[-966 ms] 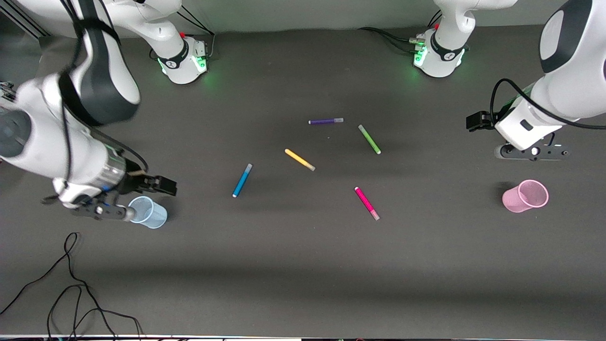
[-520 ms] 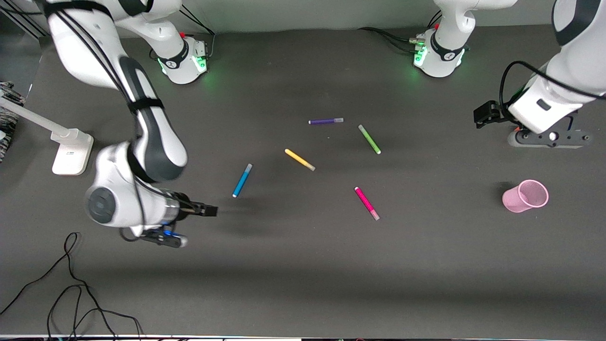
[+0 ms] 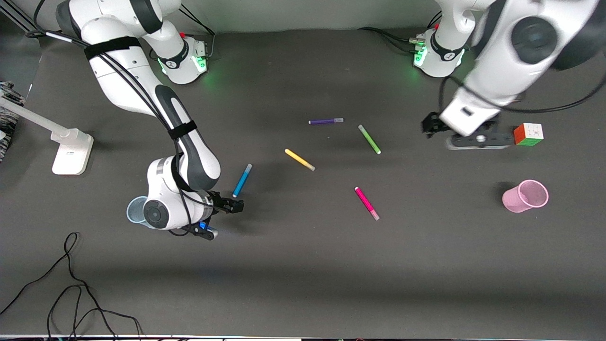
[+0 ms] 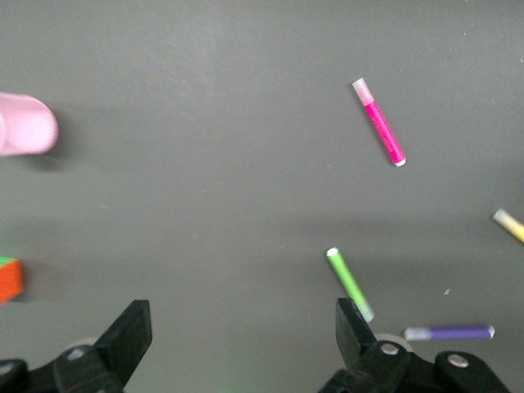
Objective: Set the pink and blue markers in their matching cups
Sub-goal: 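Grasp the blue marker with the right gripper while the left gripper grasps the pink marker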
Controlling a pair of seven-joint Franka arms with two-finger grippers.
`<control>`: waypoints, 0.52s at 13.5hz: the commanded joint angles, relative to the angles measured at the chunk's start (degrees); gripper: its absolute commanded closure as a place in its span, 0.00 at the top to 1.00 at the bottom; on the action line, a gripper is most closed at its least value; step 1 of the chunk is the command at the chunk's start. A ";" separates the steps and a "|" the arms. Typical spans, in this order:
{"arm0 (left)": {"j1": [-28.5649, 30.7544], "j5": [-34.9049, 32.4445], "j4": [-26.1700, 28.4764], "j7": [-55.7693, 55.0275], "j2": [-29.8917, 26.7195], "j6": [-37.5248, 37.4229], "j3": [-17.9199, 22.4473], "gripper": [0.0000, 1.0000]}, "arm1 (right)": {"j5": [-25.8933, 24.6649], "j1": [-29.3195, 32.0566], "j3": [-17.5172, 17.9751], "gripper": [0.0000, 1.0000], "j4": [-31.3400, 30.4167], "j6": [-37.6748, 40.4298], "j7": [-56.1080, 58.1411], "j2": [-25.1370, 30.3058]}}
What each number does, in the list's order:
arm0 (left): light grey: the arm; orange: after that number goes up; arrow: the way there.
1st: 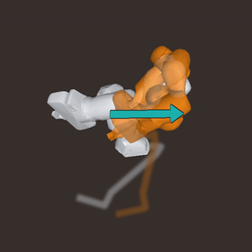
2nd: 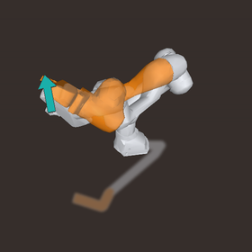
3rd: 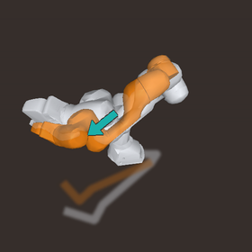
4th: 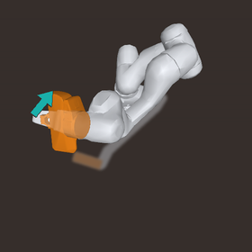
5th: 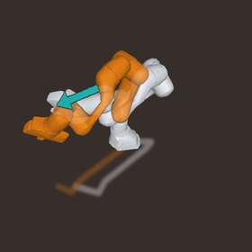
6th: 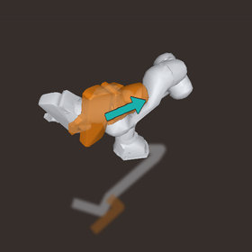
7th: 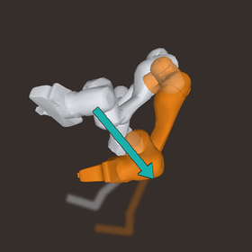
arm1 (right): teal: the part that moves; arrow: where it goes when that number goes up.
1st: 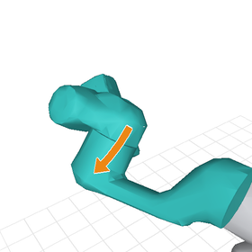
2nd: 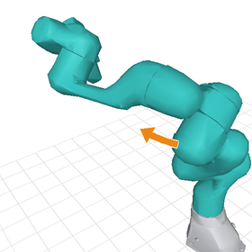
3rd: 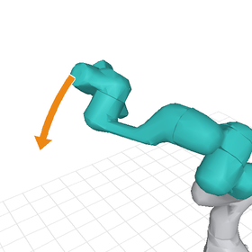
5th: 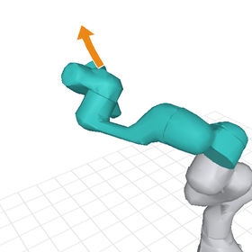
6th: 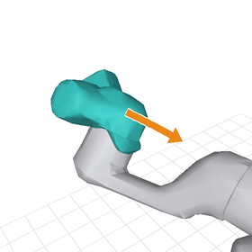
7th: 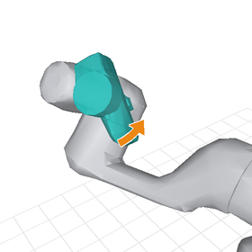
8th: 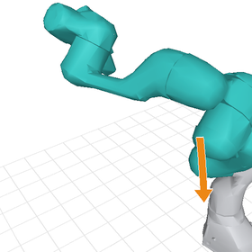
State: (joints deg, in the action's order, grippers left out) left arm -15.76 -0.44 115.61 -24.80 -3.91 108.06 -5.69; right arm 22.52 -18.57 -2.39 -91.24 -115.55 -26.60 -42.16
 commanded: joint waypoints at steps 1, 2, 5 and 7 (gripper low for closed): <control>-5.49 0.17 1.37 -12.51 5.90 6.61 0.68 0.99 | 3.06 -1.47 -0.25 0.97 -3.68 -3.63 -1.00 0.68; -7.68 0.17 1.28 -18.39 9.15 9.95 0.68 1.00 | 3.67 -1.47 -0.25 0.92 -3.86 -3.72 -1.35 0.68; -12.00 -0.53 -0.73 -31.42 20.48 20.15 0.68 0.99 | 4.73 -2.61 -0.25 0.54 -5.44 -4.24 -1.35 0.68; -13.06 -0.62 -4.76 -35.74 26.91 21.58 0.68 0.99 | 4.73 -2.52 -0.33 0.14 -5.79 -4.69 -1.26 0.68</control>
State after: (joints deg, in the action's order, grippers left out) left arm -27.38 -0.50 116.45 -55.77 16.90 129.65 -5.86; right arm 25.91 -20.68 -2.35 -95.70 -118.90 -26.87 -42.23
